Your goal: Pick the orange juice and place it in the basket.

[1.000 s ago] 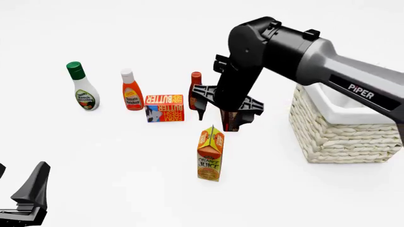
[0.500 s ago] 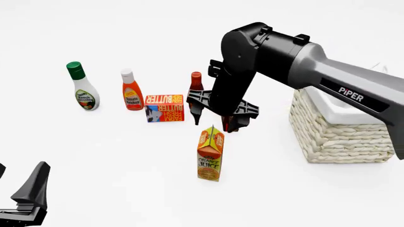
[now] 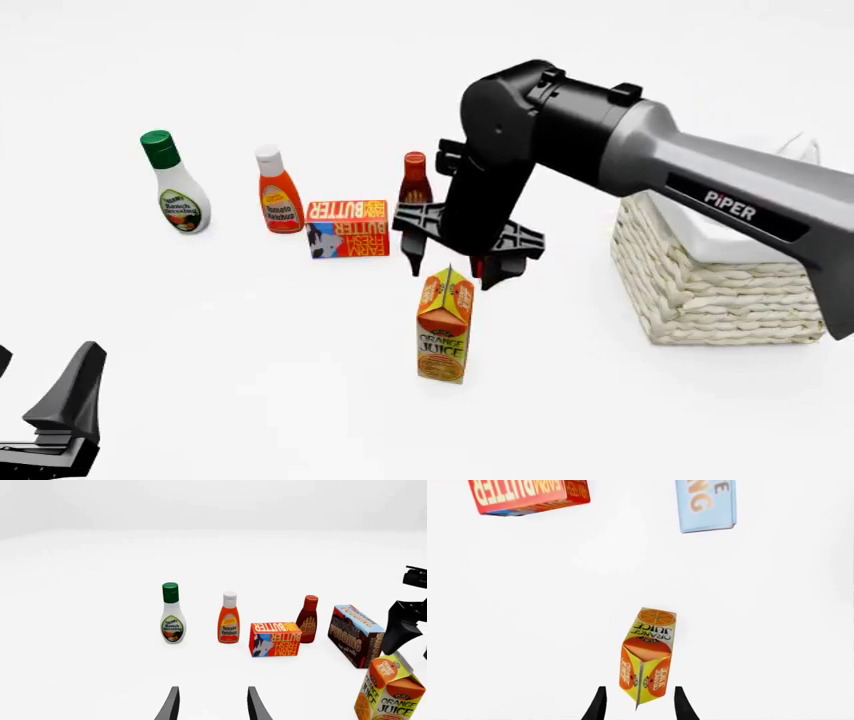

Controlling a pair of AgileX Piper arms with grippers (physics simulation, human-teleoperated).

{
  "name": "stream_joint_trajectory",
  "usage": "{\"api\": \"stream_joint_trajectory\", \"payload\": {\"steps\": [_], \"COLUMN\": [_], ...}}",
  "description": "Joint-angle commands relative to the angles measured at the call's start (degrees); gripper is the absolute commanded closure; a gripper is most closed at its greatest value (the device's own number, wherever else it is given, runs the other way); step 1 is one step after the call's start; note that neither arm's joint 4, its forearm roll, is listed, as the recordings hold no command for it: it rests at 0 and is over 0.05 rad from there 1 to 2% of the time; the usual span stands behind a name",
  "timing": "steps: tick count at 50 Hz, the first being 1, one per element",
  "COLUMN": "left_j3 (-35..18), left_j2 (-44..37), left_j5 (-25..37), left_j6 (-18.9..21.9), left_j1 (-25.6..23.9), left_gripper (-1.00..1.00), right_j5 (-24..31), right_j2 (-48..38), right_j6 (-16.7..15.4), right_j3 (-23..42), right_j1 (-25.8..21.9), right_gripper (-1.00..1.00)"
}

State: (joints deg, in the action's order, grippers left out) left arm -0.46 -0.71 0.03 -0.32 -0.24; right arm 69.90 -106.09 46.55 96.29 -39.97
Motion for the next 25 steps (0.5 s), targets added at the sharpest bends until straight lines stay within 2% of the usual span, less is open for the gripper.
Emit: {"api": "stream_joint_trajectory", "payload": {"steps": [1,25], "left_j3": [0.1,0.1], "left_j2": [0.0,0.0], "left_j5": [-0.1,-0.1], "left_j6": [0.0,0.0], "left_j1": [0.1,0.1], "left_gripper": [-1.00,-1.00], "right_j5": [0.0,0.0], "right_j2": [-0.8,-2.5], "right_j6": [-0.3,-0.8], "right_j3": [-0.5,0.2], "right_j1": [-0.7,-0.6], "right_gripper": [-1.00,-1.00]}}
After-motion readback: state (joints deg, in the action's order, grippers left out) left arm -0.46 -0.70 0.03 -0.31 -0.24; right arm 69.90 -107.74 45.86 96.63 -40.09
